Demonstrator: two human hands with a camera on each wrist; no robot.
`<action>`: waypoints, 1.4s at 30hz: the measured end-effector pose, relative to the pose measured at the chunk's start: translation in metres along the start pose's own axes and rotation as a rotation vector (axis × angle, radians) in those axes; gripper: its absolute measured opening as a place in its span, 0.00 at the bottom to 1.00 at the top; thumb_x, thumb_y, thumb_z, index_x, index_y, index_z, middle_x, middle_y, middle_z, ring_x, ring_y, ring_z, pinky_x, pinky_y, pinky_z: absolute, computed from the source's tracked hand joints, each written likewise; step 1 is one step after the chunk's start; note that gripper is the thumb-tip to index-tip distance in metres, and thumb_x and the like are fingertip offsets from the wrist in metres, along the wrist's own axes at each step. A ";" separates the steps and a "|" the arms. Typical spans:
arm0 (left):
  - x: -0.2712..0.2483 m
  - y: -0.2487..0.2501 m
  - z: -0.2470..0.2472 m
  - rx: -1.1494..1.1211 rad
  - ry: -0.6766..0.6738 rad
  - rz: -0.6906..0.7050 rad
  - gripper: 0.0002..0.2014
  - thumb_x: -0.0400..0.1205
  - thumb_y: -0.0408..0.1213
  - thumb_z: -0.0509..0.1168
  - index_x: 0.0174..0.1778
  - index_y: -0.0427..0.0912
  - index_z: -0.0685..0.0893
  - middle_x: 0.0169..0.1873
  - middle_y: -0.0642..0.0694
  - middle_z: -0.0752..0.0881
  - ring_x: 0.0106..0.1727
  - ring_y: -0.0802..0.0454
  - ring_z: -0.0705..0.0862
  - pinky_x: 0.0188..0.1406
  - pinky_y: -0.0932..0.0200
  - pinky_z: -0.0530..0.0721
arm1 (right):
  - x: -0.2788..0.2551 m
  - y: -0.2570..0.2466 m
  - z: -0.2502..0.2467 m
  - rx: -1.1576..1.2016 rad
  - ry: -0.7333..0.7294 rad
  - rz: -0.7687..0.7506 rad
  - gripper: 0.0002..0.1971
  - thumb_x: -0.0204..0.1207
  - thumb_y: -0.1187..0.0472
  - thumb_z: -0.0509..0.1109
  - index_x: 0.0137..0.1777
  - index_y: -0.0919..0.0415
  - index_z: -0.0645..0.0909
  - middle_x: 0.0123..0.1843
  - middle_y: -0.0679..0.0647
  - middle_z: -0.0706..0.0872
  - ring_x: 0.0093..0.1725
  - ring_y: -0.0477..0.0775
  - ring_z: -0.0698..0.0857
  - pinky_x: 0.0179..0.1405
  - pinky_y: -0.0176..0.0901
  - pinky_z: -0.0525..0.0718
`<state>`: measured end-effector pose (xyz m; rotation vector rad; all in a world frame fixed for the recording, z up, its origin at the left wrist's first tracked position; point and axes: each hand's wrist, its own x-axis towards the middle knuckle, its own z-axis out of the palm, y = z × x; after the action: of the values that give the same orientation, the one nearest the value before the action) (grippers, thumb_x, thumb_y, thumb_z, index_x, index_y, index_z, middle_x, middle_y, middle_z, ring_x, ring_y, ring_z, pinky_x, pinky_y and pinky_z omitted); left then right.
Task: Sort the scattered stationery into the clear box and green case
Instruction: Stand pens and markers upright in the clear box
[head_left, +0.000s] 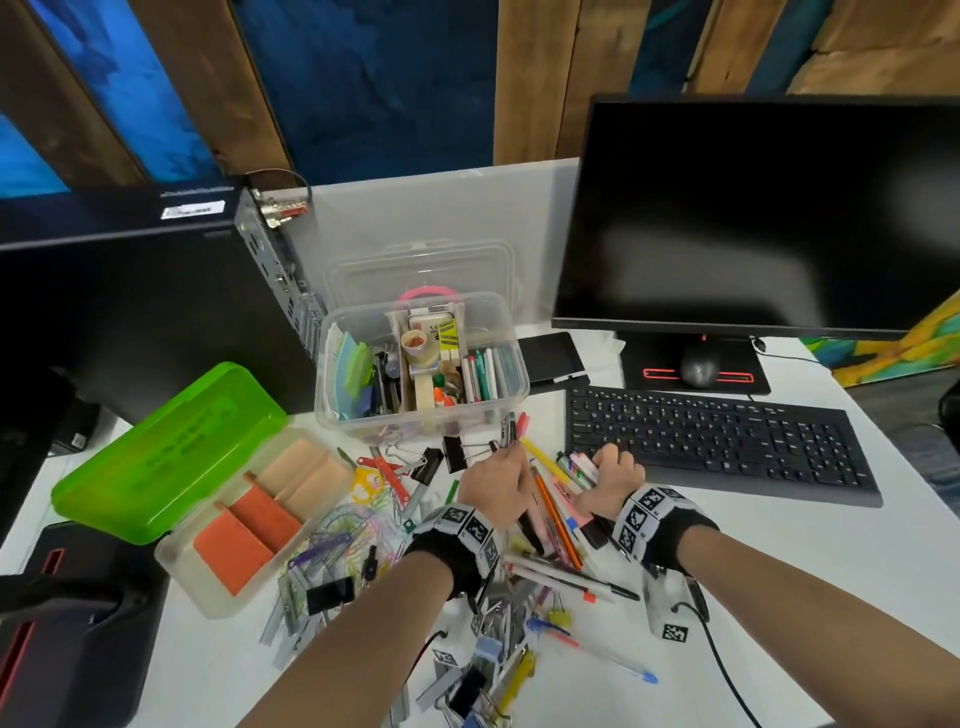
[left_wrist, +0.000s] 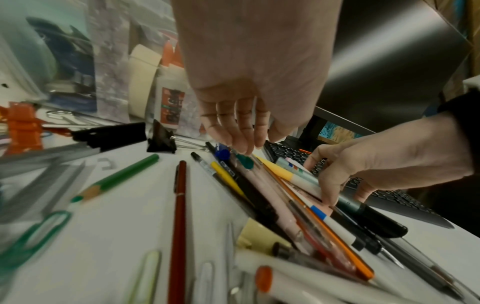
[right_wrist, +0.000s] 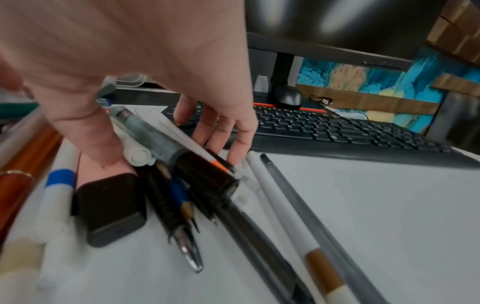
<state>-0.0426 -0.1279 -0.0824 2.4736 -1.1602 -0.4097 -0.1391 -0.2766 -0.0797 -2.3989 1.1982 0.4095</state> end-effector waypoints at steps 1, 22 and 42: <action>-0.001 -0.003 0.001 0.001 0.002 -0.006 0.12 0.86 0.45 0.53 0.58 0.45 0.76 0.49 0.47 0.84 0.45 0.45 0.86 0.42 0.50 0.85 | 0.000 0.000 0.002 -0.008 0.009 0.005 0.28 0.65 0.56 0.77 0.62 0.56 0.67 0.61 0.54 0.73 0.59 0.54 0.73 0.57 0.42 0.74; 0.006 0.013 0.002 0.076 0.110 -0.136 0.13 0.87 0.43 0.52 0.60 0.42 0.77 0.53 0.45 0.82 0.51 0.47 0.84 0.43 0.55 0.83 | 0.027 -0.011 -0.007 -0.269 -0.306 0.003 0.23 0.80 0.58 0.62 0.73 0.64 0.66 0.73 0.63 0.72 0.71 0.62 0.75 0.66 0.48 0.76; 0.022 0.076 0.007 0.010 -0.127 -0.374 0.18 0.85 0.36 0.59 0.70 0.39 0.69 0.63 0.39 0.78 0.62 0.41 0.80 0.55 0.50 0.82 | 0.027 0.044 -0.064 0.506 -0.524 0.006 0.14 0.74 0.78 0.62 0.55 0.63 0.73 0.40 0.62 0.76 0.24 0.53 0.79 0.19 0.39 0.79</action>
<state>-0.0829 -0.1912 -0.0560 2.7084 -0.7385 -0.6722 -0.1541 -0.3499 -0.0465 -1.7136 0.9286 0.6053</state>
